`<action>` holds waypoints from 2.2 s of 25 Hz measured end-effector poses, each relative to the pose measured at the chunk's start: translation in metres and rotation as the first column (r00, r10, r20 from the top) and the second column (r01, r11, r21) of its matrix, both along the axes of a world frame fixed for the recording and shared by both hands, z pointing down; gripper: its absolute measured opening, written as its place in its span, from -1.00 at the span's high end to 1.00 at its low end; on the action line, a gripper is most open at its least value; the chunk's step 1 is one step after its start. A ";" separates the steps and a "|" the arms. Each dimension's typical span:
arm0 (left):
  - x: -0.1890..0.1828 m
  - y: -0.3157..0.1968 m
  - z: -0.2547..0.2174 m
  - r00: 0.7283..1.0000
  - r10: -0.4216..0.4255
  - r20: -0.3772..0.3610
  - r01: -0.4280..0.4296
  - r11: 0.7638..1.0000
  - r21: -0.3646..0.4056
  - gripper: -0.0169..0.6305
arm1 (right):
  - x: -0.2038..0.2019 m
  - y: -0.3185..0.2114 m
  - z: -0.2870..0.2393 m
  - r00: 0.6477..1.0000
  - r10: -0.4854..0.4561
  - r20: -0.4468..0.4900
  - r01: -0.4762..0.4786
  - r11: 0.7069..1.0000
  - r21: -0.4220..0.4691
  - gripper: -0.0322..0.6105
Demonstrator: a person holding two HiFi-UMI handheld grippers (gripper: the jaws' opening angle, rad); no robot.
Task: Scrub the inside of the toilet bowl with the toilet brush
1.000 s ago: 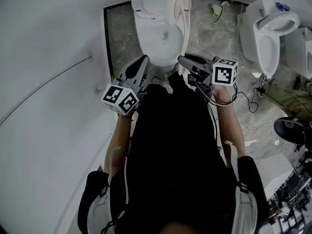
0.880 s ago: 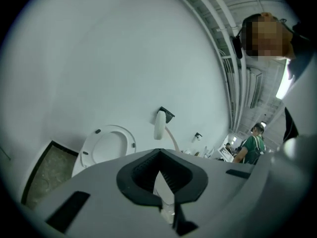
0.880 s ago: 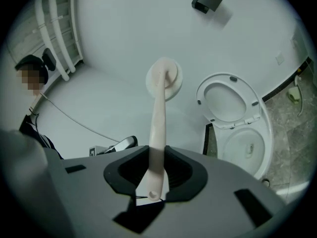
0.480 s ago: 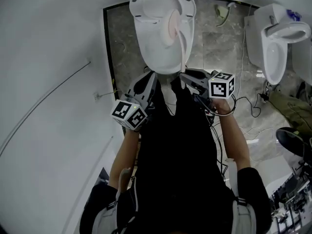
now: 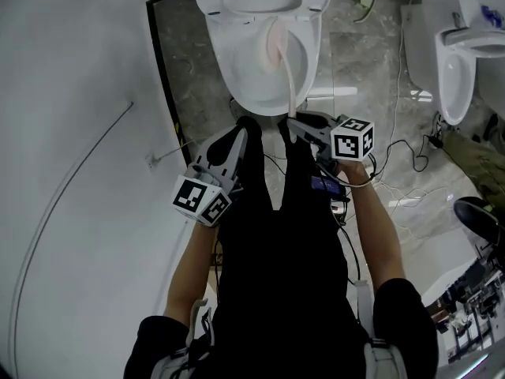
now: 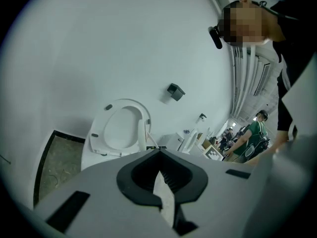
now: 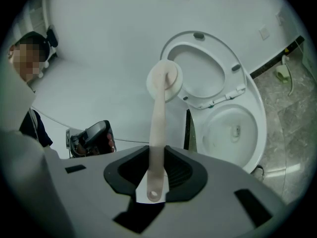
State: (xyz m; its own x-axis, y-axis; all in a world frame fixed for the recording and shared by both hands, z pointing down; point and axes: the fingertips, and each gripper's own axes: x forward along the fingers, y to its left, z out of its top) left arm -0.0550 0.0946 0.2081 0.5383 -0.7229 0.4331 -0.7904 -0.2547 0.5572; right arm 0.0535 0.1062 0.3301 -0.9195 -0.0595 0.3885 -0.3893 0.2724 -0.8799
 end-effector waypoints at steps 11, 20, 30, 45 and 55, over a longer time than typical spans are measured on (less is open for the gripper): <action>-0.026 -0.014 0.093 1.000 0.025 0.017 -0.024 0.999 -0.027 0.92 | -0.019 0.012 0.149 0.998 -0.001 -0.064 -0.004 0.997 -0.078 0.58; -0.029 -0.025 0.136 0.997 0.080 0.022 -0.080 0.997 -0.018 0.92 | -0.027 0.033 0.238 0.980 -0.064 -0.187 0.037 0.989 -0.143 0.58; -0.041 -0.032 0.167 0.993 0.085 0.083 -0.082 0.996 -0.036 0.92 | -0.026 0.053 0.286 0.945 -0.177 -0.274 0.118 0.969 -0.218 0.58; -0.048 -0.031 0.187 0.992 0.084 0.091 -0.078 0.995 -0.067 0.92 | -0.038 0.070 0.332 0.821 -0.407 -0.401 0.259 0.891 -0.374 0.58; -0.057 -0.035 0.190 0.992 0.087 0.091 -0.081 0.995 -0.067 0.92 | -0.058 0.051 0.346 0.797 -0.412 -0.442 0.247 0.890 -0.384 0.58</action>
State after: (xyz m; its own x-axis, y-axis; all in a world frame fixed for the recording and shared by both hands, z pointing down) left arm -0.1118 0.0597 0.3981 0.5508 -0.6469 0.5273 -0.8170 -0.2891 0.4989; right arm -0.0049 0.1569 0.6766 -0.5334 0.4022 0.7441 -0.7280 0.2296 -0.6460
